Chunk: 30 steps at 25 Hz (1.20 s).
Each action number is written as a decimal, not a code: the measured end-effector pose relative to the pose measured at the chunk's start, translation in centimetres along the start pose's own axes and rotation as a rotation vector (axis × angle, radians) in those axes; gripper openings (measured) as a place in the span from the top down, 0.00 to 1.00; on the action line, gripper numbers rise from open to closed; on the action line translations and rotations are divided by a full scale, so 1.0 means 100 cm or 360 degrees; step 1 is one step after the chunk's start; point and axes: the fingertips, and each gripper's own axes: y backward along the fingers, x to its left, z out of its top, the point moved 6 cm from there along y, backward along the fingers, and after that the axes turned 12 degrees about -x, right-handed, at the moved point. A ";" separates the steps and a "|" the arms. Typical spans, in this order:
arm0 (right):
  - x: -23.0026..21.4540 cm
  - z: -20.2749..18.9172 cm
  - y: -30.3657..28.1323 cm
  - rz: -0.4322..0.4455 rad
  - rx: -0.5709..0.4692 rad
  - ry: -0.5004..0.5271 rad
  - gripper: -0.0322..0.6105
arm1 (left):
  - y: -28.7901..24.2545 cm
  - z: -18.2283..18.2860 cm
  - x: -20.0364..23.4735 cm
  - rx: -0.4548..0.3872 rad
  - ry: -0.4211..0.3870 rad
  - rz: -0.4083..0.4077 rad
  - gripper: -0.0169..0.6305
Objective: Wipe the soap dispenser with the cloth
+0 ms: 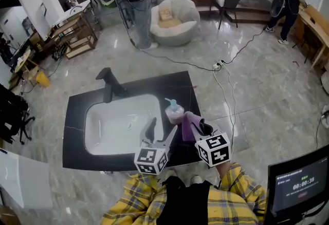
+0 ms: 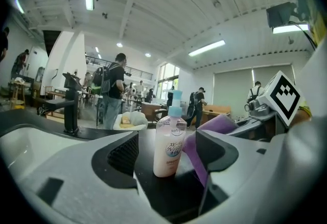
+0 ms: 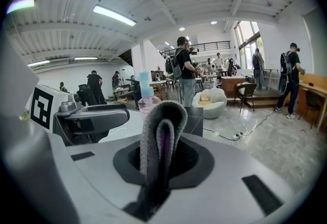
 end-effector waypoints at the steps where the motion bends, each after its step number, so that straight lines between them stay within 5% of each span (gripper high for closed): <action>1: 0.001 0.001 0.001 -0.0003 -0.0003 -0.0002 0.88 | 0.003 0.002 -0.002 -0.0009 -0.0013 -0.0020 0.45; 8: 0.005 0.003 0.009 -0.0016 -0.0016 -0.0010 0.88 | 0.017 0.016 -0.020 -0.0089 -0.0025 -0.0150 0.50; 11: 0.007 0.004 0.014 -0.0021 -0.0025 -0.0010 0.88 | 0.022 0.019 -0.025 -0.0107 -0.0045 -0.0163 0.80; 30: 0.018 -0.001 0.035 -0.0001 -0.0032 -0.0027 0.88 | 0.046 0.006 -0.033 -0.0007 0.0001 -0.0121 0.87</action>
